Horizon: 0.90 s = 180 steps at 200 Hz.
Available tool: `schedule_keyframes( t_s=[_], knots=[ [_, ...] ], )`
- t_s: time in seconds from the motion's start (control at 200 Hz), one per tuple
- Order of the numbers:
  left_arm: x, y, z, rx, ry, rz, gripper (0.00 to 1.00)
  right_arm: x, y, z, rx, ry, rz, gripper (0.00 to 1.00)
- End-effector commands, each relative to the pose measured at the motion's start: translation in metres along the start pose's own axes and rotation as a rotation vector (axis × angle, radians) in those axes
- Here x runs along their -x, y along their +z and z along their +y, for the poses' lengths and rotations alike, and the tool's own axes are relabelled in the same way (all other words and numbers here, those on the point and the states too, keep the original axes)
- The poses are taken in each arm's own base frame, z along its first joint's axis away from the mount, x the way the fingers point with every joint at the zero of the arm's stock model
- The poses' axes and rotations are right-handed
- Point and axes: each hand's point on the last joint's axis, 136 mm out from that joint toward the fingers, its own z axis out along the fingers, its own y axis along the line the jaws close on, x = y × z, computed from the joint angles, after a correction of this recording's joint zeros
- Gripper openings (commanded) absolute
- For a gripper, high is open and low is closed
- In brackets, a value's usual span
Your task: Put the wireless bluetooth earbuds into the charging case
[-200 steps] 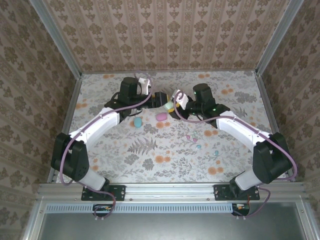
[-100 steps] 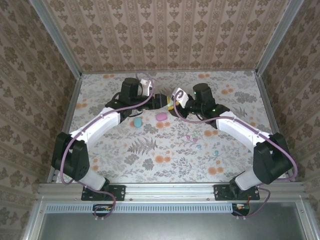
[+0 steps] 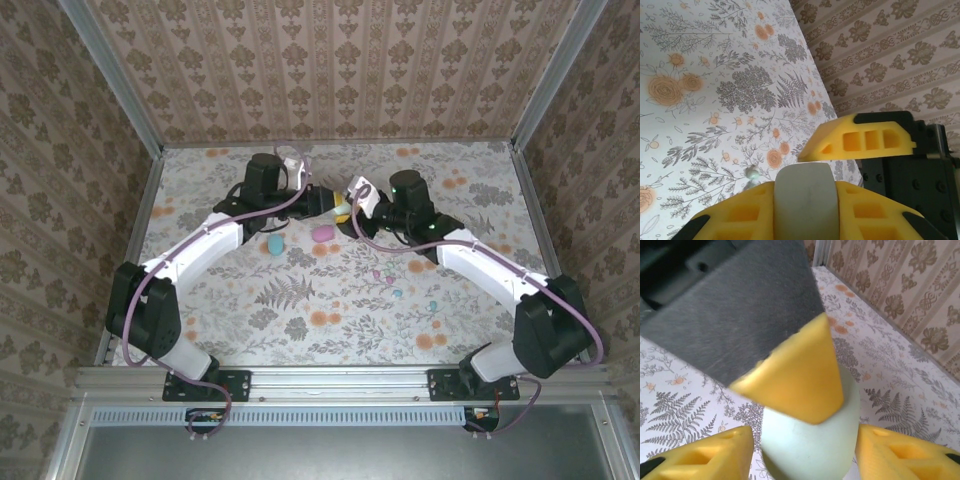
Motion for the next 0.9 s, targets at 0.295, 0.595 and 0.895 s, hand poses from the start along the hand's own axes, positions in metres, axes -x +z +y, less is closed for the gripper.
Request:
schedule_keyframes(
  t_s=[0.295, 0.595, 0.895],
  knots=[
    [0.048, -0.045, -0.060, -0.205, -0.192, -0.186, 0.07, 0.037, -0.053, -0.019, -0.092, 0.007, -0.353, 0.73],
    [0.047, -0.055, -0.071, -0.235, -0.211, -0.199, 0.08, 0.084, -0.053, -0.016, 0.019, -0.023, -0.510, 0.71],
    [0.048, -0.057, -0.077, -0.259, -0.207, -0.202, 0.08, 0.098, -0.028, -0.012, 0.101, -0.076, -0.487, 0.64]
  ],
)
